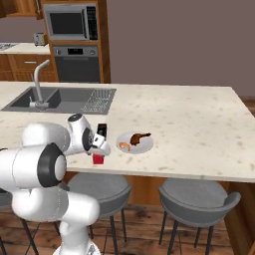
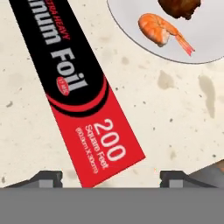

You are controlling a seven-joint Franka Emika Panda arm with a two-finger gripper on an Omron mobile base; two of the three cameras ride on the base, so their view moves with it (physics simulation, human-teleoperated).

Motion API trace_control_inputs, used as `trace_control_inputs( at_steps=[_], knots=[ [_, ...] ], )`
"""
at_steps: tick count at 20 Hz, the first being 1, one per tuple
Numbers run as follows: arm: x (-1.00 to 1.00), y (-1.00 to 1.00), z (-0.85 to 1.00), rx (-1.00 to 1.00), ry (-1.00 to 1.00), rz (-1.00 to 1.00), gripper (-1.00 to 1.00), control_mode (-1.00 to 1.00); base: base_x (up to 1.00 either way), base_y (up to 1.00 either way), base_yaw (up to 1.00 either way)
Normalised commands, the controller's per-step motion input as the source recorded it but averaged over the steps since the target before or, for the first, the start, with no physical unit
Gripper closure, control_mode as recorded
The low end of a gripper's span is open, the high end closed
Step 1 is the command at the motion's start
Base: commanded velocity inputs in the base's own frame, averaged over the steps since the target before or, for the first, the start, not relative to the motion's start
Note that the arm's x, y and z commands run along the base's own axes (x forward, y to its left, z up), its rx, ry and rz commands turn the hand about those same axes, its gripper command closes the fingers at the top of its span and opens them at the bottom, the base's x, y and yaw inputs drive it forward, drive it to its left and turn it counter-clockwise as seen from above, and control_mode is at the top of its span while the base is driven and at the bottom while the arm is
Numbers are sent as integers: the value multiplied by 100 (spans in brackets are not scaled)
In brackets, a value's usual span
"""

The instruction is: Retrieve the tupperware and aluminum foil from the cabinet and place them on the dining counter near the plate with chicken drumstick and shrimp to prepare for storing leftovers.

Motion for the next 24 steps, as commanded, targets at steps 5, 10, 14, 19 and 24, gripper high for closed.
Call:
trace_control_inputs(
  at_steps=[5,10,14,19,24],
  knots=[
    [-62,0,74,3,-13,0,-100,-100,0,0,0],
    [-49,0,94,1,-14,0,-100,-100,0,0,0],
    [-88,0,100,0,-15,0,-100,-100,0,0,0],
    [-99,-1,100,0,-16,5,-100,-100,0,0,0],
    [-100,-17,100,3,-17,11,-100,-100,0,0,0]
  ],
)
